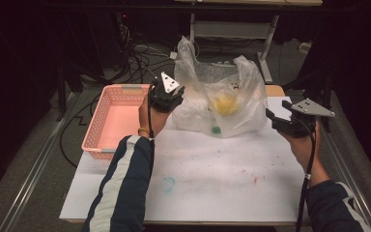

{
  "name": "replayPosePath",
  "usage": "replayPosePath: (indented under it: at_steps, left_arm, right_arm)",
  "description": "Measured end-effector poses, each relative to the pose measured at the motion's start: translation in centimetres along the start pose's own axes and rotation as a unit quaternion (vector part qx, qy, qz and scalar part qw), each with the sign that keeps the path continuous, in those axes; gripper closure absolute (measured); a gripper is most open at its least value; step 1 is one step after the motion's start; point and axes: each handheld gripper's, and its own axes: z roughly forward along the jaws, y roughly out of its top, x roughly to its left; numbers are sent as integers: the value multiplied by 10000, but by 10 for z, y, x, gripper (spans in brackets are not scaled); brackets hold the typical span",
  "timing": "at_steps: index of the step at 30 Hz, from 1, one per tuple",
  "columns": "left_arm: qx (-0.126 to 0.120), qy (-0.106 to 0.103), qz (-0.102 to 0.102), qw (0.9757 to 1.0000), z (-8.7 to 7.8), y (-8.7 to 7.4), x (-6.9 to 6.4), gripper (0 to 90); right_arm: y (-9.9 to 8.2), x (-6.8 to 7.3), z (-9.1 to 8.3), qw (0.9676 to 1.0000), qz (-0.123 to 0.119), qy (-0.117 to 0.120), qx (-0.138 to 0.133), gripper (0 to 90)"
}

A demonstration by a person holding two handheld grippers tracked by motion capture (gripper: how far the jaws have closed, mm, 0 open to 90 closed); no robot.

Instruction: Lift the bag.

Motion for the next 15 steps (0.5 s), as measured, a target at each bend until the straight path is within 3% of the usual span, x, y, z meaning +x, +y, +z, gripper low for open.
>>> replayPosePath:
  at_steps: [4,6,10,11,15]
  left_arm:
    - [-222,-190,174,9994,-29,-9,-4,319]
    - [-333,-250,337,9986,-47,-17,-9,307]
    - [-569,-281,541,9965,-85,-46,-21,233]
    - [-593,-392,521,9961,-94,-55,-24,205]
    - [-319,-468,921,9941,-122,-96,-37,194]
  right_arm:
    - [-2,4,-15,9999,-46,151,-41,320]
    - [-4,6,-23,9997,-79,196,-83,317]
    - [-12,13,-43,9992,-52,316,-224,306]
    - [-16,16,-48,9990,-146,316,-274,301]
    - [-35,28,-68,9976,-272,485,-402,282]
